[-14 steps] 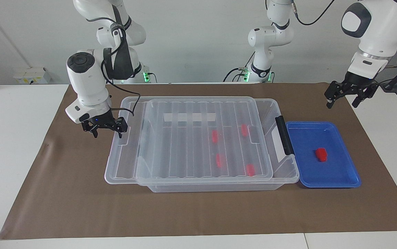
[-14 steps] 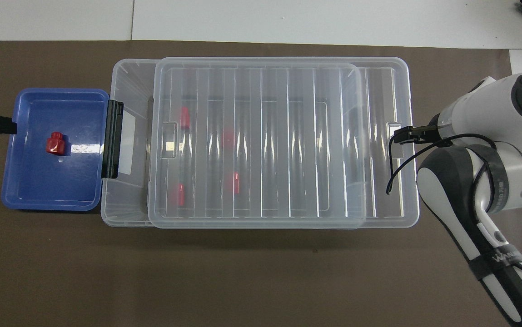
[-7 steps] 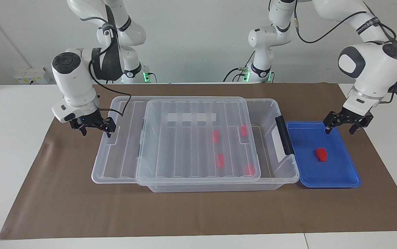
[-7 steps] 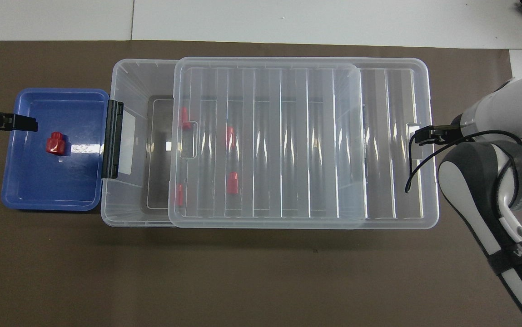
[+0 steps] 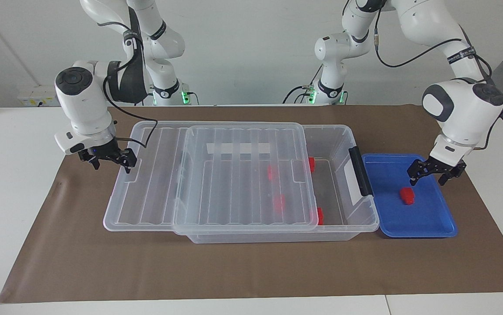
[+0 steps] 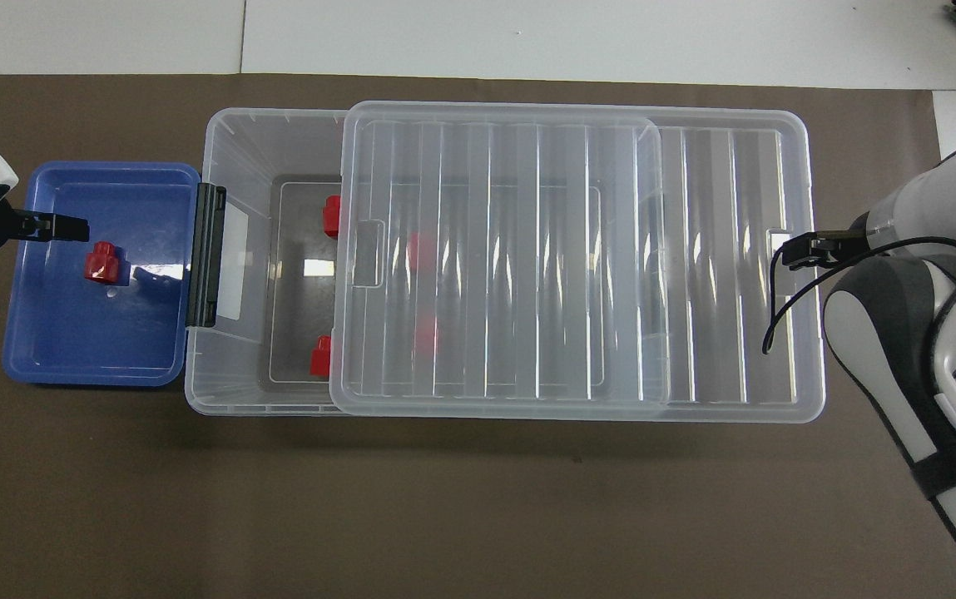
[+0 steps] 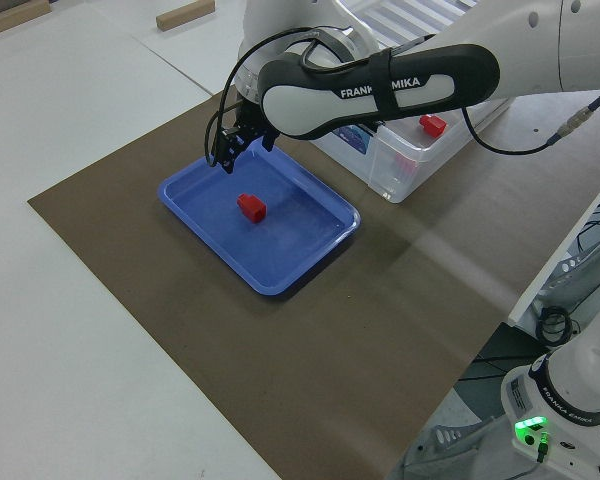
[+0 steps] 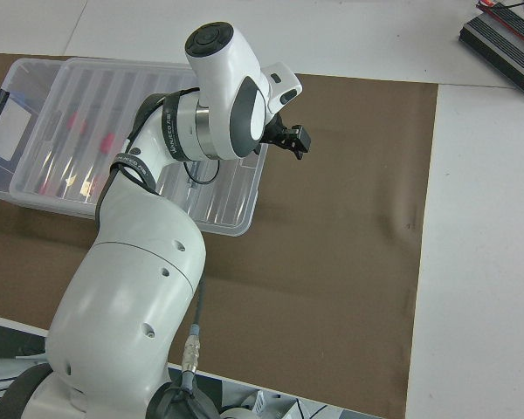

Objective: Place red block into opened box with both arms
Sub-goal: 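Lower the left gripper onto the red block in the blue tray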

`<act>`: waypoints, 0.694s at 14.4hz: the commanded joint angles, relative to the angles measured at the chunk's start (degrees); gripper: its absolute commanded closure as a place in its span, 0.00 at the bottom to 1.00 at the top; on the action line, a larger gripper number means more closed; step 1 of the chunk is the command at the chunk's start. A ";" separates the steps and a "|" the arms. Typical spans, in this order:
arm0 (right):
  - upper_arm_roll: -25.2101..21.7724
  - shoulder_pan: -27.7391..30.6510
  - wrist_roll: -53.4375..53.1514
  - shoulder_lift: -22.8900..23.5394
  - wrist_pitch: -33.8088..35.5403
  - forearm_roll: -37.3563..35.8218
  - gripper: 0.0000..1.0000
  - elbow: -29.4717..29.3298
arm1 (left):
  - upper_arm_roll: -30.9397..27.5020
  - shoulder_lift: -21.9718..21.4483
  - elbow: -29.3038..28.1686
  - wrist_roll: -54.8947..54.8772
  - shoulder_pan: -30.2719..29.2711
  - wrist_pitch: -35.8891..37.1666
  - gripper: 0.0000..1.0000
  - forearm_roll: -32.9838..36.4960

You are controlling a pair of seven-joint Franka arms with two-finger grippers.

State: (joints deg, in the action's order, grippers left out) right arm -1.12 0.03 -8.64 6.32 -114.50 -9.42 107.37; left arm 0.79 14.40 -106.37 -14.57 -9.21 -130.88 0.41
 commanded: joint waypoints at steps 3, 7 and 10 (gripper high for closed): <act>0.07 1.02 1.26 -0.43 2.08 -2.09 0.00 -0.40 | 0.35 2.83 -6.04 -1.34 -1.60 -11.58 0.00 -0.67; 0.33 0.93 0.91 -0.52 4.54 -2.00 0.00 -2.60 | 0.35 3.80 -8.50 -1.08 -1.34 -15.44 0.00 -0.67; 0.24 0.93 0.82 -1.83 5.51 -1.13 0.00 -3.13 | 0.35 4.23 -9.90 -1.17 -1.34 -17.55 0.00 -0.67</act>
State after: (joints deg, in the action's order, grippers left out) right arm -1.12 0.37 -8.64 5.89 -110.34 -10.24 104.65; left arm 0.92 18.71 -114.19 -14.65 -10.15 -145.07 0.41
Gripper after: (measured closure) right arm 0.000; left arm 0.000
